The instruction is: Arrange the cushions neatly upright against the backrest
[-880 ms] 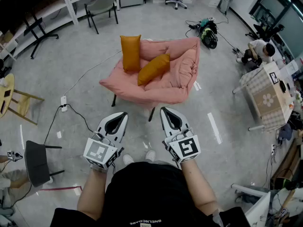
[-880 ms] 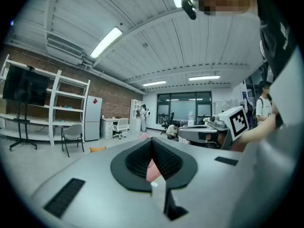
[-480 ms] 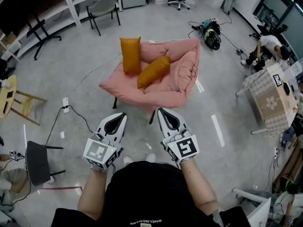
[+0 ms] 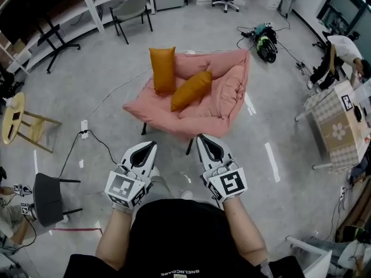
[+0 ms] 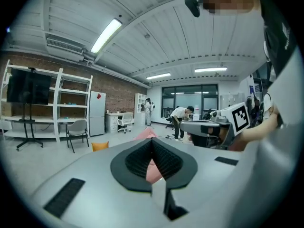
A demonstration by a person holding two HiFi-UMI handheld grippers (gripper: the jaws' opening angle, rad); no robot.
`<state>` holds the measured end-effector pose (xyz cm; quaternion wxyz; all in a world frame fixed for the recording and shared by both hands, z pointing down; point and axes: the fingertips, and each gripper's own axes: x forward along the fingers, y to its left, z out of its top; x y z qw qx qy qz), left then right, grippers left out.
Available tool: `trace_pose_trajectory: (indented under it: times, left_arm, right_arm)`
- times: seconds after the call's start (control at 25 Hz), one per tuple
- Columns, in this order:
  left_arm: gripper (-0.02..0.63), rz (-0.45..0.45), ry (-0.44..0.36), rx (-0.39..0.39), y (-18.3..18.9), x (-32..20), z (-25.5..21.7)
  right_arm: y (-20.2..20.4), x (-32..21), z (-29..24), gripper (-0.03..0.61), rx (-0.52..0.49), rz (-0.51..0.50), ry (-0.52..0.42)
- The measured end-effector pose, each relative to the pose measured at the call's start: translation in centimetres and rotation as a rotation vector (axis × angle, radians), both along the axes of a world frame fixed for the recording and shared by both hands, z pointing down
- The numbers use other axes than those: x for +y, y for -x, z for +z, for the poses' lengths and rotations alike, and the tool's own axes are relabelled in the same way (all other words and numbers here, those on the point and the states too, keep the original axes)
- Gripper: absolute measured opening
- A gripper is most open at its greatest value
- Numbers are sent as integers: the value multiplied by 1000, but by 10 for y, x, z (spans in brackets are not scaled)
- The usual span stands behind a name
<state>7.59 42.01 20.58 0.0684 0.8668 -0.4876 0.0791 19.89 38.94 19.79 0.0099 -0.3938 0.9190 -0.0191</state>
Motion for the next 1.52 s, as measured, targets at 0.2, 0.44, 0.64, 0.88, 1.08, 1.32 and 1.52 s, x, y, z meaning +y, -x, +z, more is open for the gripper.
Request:
trace_pose_trajectory:
  times: [0.2, 0.44, 0.64, 0.88, 1.08, 1.32, 1.52]
  left_arm:
    - [12, 5, 9, 2, 6, -30, 8]
    - [12, 35, 29, -3, 25, -82, 22]
    - [12, 75, 59, 21, 56, -149, 32]
    - [12, 144, 89, 37, 94, -239, 40]
    - [12, 218, 122, 39, 130, -297, 47]
    - [12, 247, 175, 62, 166, -350, 60]
    - [14, 248, 229, 81, 177, -370, 74]
  right_arm:
    - [1, -32, 7, 9, 9, 15, 19]
    - [20, -84, 12, 9, 50, 31, 27]
    - [46, -147, 29, 9, 80, 75, 78]
    - [74, -231, 48, 9, 114, 159, 148]
    - [93, -297, 49, 11, 101, 265, 189]
    - [102, -356, 57, 14, 119, 352, 257]
    - [87, -389, 78, 59, 167, 393, 352]
